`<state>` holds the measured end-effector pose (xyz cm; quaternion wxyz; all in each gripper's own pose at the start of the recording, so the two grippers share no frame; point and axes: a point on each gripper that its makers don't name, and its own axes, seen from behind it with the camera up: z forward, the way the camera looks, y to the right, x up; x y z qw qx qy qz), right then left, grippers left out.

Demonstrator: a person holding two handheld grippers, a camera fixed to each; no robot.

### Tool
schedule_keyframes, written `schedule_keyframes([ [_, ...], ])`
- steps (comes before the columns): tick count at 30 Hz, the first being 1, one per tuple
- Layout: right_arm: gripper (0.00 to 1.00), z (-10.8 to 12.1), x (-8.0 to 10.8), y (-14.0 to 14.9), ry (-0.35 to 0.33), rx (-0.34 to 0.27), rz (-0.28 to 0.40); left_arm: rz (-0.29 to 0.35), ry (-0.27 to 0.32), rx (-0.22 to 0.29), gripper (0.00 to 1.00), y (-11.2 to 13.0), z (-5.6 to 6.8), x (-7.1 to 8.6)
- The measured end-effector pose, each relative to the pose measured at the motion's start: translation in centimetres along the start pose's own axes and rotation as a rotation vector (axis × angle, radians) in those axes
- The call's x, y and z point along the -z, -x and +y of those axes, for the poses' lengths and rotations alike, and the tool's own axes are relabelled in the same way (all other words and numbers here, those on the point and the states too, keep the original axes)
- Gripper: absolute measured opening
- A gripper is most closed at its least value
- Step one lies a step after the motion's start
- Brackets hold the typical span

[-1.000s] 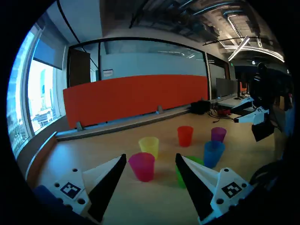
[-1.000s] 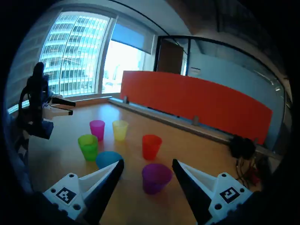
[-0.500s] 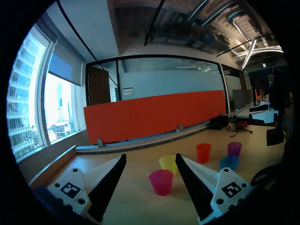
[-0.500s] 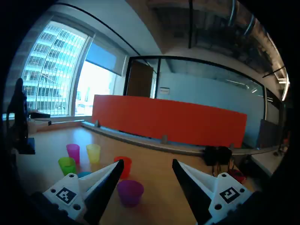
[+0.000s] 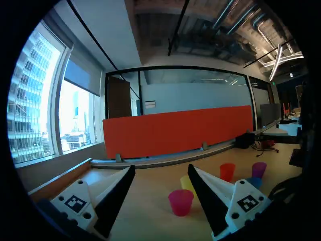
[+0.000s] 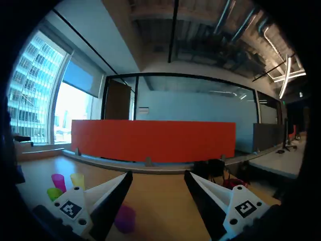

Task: Pour water

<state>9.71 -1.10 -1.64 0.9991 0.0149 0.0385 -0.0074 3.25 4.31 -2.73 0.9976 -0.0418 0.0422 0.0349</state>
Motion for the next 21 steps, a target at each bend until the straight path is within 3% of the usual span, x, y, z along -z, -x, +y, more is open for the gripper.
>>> schedule_keyframes([
  [11,1.0,0.3,0.8,2.0,0.031,-0.001,-0.035,-0.021,-0.034,0.01,0.97,1.8,-0.6,-0.4],
  [21,1.0,0.3,1.4,1.7,0.035,0.008,-0.026,-0.019,-0.075,0.015,0.97,3.7,-1.3,-0.5],
])
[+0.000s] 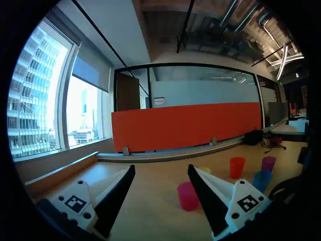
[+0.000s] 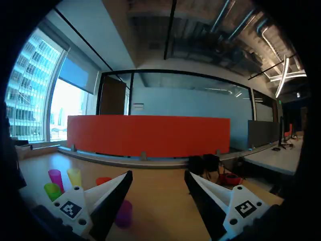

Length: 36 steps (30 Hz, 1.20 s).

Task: Pour water

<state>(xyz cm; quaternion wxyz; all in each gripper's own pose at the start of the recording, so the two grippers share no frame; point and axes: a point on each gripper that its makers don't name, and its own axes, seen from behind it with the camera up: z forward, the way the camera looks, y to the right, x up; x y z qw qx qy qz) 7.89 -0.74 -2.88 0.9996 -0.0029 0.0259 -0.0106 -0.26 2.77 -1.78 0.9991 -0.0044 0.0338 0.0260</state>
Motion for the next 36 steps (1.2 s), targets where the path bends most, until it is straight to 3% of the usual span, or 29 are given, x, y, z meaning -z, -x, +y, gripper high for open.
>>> schedule_keyframes([
  [21,1.0,-2.3,-0.2,-1.9,-0.022,0.005,-0.01,-0.004,-0.022,0.047,0.97,4.2,-0.7,0.0],
  [36,1.0,-3.1,-0.5,-2.9,-0.021,0.018,0.004,-0.028,-0.01,0.075,0.98,5.7,-0.7,0.0],
])
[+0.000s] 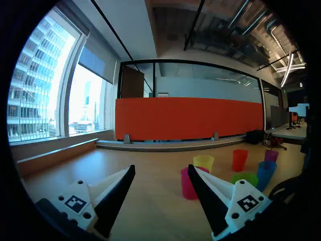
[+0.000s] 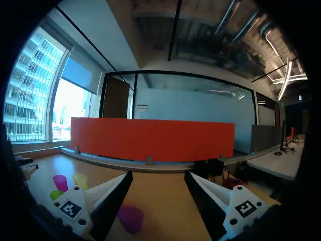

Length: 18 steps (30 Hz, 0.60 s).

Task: Pour water

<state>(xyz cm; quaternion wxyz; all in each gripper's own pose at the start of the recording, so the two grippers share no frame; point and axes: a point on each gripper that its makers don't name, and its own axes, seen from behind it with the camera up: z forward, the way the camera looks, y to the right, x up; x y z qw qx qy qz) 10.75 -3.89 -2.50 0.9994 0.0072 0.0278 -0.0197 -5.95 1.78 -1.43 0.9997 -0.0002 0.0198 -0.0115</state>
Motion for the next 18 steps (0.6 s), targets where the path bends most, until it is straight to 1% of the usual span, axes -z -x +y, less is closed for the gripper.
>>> schedule_keyframes([
  [6,1.0,0.0,0.13,0.04,-0.001,0.002,0.0,-0.02,-0.001,-0.001,0.97,0.67,-0.01,-0.09],
  [9,1.0,0.11,0.21,0.11,0.0,0.003,-0.001,-0.027,-0.006,-0.002,0.98,0.62,-0.15,-0.08],
  [18,1.0,0.33,0.37,-0.07,0.002,0.006,0.001,-0.028,-0.002,-0.002,0.98,0.59,-0.13,-0.13],
])
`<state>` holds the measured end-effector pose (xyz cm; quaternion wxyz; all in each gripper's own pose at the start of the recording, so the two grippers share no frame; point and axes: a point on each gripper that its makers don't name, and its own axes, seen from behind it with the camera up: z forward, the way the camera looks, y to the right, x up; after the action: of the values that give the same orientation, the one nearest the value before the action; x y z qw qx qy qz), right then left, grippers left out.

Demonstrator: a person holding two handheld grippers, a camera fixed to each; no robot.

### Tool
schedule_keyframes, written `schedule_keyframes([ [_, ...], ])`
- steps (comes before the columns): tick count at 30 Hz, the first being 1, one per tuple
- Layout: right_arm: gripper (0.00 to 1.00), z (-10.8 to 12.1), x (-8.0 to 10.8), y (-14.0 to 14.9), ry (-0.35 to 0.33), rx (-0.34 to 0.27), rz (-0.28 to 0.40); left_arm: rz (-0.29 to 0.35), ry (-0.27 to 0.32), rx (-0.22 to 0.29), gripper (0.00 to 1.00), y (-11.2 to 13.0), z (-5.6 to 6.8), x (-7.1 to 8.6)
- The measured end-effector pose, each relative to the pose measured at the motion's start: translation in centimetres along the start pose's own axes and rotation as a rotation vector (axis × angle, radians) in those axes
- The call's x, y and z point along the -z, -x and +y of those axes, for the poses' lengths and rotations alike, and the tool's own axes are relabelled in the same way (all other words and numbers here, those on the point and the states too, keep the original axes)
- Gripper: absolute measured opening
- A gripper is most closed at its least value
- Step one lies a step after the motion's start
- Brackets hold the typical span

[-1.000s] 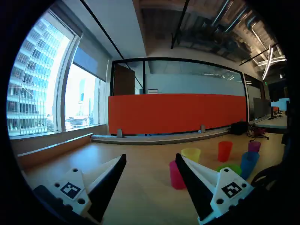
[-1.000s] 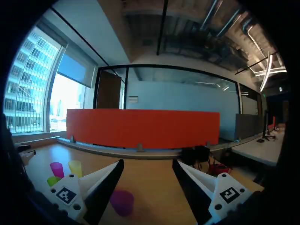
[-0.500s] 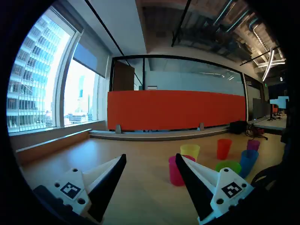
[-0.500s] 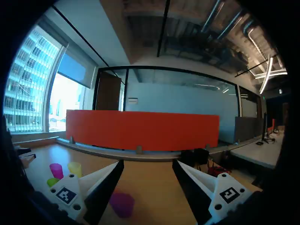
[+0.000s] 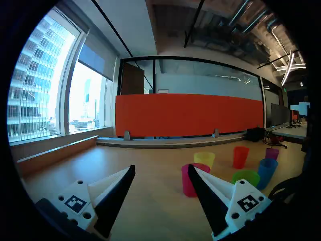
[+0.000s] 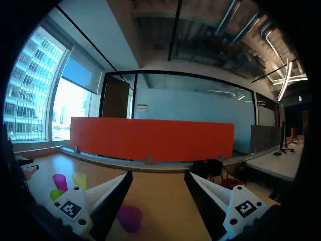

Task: Pour water

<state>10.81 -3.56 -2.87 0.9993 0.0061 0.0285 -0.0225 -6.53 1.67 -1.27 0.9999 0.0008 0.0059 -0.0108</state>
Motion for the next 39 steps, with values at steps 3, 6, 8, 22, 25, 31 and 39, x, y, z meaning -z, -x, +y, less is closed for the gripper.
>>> schedule_keyframes([
  [3,1.0,0.2,0.0,-0.2,0.002,0.003,0.005,-0.001,0.002,0.0,0.98,0.0,0.0,-0.1],
  [6,1.0,0.3,0.1,-0.2,0.006,0.006,0.007,-0.001,0.002,-0.001,0.98,0.0,0.0,-0.1],
  [8,1.0,0.5,0.1,-0.1,0.009,0.007,0.008,-0.001,0.002,-0.001,0.98,0.0,0.0,-0.1],
  [22,1.0,2.4,0.1,1.4,0.038,0.039,0.034,-0.001,0.002,-0.002,0.98,0.0,0.0,-0.1],
  [25,1.0,2.9,0.0,2.1,0.042,0.024,0.04,-0.001,0.002,-0.002,0.97,0.0,0.0,-0.1],
  [31,1.0,2.4,-0.1,4.3,0.011,-0.016,0.038,-0.001,0.002,-0.002,0.98,-0.1,0.0,-0.1],
  [39,1.0,1.4,-0.6,6.6,-0.02,-0.019,0.04,-0.001,0.002,-0.002,0.98,-0.1,0.0,-0.2],
])
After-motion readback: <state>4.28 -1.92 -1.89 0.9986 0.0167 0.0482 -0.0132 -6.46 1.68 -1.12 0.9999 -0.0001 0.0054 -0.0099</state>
